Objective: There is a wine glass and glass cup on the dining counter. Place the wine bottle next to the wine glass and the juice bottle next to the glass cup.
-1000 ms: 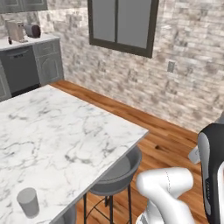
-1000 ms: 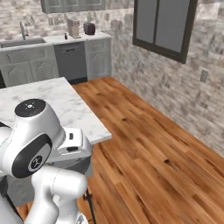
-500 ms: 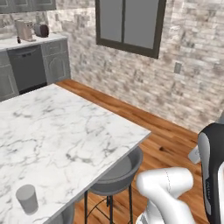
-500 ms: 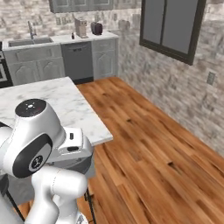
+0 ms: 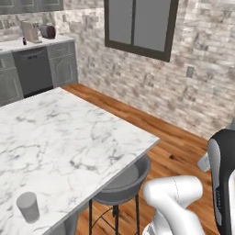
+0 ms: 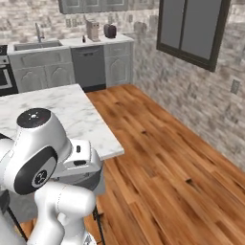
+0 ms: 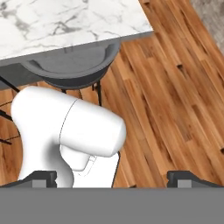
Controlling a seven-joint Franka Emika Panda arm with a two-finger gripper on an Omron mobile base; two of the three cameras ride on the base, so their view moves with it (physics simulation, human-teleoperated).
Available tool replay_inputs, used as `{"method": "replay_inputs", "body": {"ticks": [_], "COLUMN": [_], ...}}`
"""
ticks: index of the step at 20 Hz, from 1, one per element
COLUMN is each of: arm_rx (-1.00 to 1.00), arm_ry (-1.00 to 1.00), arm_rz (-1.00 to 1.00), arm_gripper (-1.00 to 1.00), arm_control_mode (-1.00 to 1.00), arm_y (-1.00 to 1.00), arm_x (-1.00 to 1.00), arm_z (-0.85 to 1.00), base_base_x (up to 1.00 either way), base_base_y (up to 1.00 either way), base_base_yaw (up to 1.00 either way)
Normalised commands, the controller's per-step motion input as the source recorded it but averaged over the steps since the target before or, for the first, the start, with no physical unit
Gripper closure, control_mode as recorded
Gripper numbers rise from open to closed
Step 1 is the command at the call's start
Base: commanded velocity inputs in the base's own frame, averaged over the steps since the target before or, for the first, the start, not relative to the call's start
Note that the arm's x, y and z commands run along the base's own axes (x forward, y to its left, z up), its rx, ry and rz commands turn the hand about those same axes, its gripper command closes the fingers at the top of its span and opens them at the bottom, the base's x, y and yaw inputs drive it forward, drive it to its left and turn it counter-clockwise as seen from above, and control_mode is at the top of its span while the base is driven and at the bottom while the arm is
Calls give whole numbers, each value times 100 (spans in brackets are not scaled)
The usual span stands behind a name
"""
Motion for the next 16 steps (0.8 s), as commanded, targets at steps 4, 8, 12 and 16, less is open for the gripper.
{"method": "replay_inputs", "body": {"ticks": [4, 8, 12, 16], "arm_rx": [0, 0, 0, 0], "arm_ry": [0, 0, 0, 0], "arm_rz": [0, 0, 0, 0], "arm_gripper": [-100, -100, -100, -100], "arm_control_mode": [100, 100, 100, 100], "arm_y": [0, 0, 0, 0], "arm_x": [0, 0, 0, 0], "arm_z": [0, 0, 0, 0], "base_base_x": [9, -18, -30, -18], "base_base_y": [-73, -73, -61, -58], "base_base_yaw": [-4, -12, -18, -25]}}
